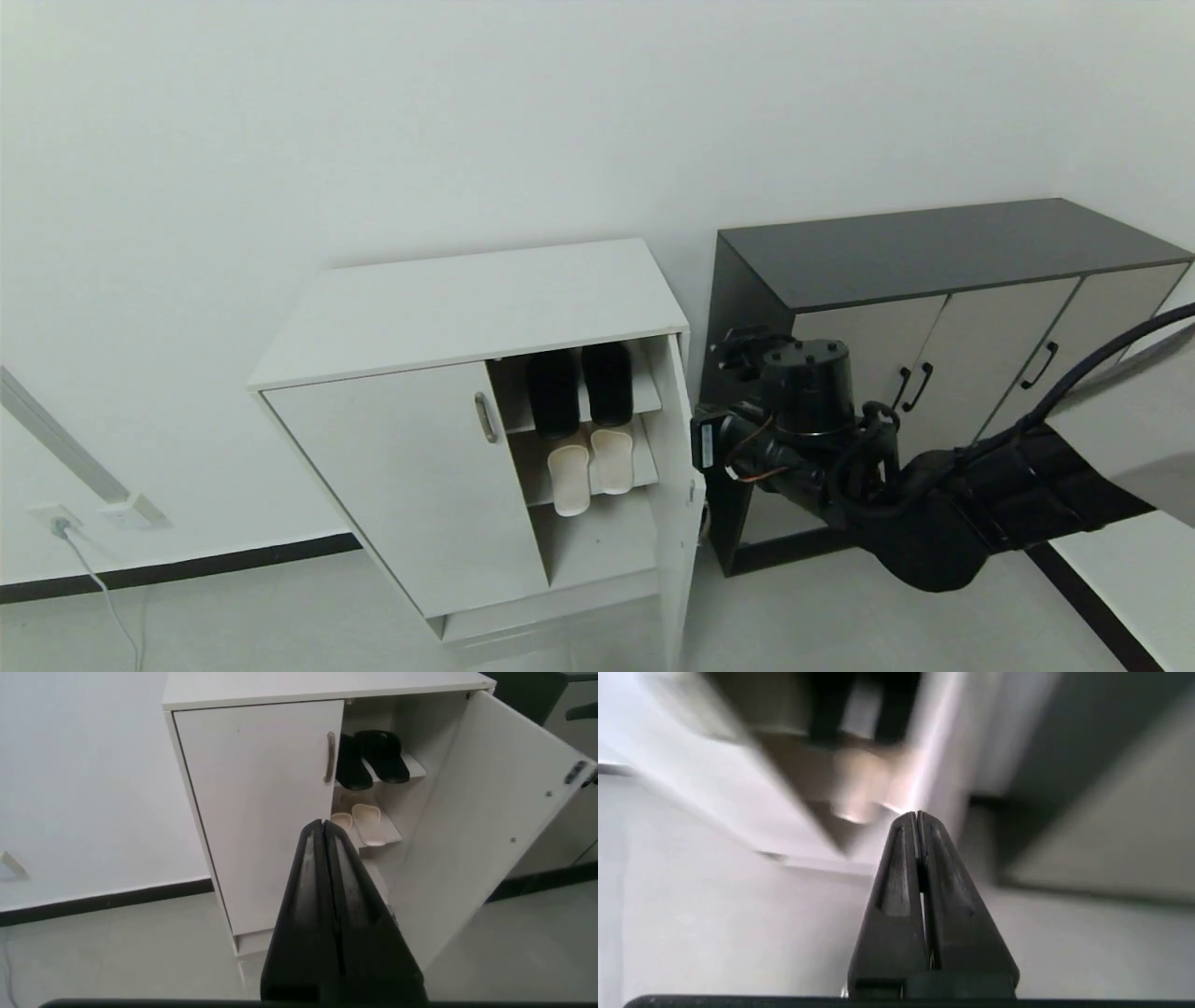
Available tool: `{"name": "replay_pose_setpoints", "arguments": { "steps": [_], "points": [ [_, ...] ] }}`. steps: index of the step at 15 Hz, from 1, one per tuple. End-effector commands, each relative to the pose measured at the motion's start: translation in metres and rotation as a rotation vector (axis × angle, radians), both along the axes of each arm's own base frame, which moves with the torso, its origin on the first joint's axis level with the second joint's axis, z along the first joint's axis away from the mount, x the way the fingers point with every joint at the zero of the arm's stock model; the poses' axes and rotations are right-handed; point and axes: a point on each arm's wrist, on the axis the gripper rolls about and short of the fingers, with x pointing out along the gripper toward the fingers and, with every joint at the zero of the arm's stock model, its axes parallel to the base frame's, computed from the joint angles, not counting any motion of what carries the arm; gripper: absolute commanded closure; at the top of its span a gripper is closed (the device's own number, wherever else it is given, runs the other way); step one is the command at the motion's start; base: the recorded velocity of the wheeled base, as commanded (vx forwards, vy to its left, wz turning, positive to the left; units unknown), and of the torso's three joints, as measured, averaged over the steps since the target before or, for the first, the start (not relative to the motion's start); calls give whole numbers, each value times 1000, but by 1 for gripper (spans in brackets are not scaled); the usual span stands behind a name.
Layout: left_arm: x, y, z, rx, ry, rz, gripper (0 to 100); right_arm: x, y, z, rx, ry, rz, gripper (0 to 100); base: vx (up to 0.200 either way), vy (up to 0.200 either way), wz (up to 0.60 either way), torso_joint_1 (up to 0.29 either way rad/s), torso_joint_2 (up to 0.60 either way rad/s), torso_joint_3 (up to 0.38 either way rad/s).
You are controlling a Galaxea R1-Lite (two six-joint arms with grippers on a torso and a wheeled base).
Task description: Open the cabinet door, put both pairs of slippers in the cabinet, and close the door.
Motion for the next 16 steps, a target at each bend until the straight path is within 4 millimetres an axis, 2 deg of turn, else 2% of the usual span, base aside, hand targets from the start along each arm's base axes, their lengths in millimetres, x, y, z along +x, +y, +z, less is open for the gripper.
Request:
{"name": "replay_pose_setpoints", "arguments": {
  "steps": [1,8,12,16],
  "points": [
    [0,0,0,0,0,1,100,-17,-4,4,-9,-7,56,100,0,0,0,0,0,0],
    [0,0,0,0,0,1,100,-25,-1,-3,-42,-56,113,100,0,0,0,0,0,0],
    [0,0,0,0,0,1,100,-29,0,-7,-43,-45,149,100,0,0,600,0,1,2],
    [0,0,0,0,0,1,100,-30,-1,-11,-56,-65,156,100,0,0,0,0,0,0]
  ]
}}
